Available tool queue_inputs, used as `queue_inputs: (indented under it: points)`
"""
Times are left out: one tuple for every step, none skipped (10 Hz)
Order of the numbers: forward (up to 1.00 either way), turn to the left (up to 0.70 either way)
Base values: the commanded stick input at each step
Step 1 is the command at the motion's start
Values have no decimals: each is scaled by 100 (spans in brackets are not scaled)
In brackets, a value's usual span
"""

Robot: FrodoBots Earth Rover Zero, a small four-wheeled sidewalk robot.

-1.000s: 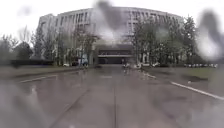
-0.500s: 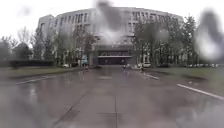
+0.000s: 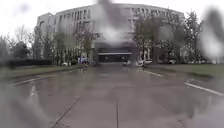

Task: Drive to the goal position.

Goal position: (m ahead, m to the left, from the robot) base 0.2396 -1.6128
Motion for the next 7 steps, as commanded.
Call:
queue_inputs:
  points:
    - [70,0]
    - [70,0]
    - [70,0]
    - [70,0]
    - [70,0]
    - [70,0]
    - [70,0]
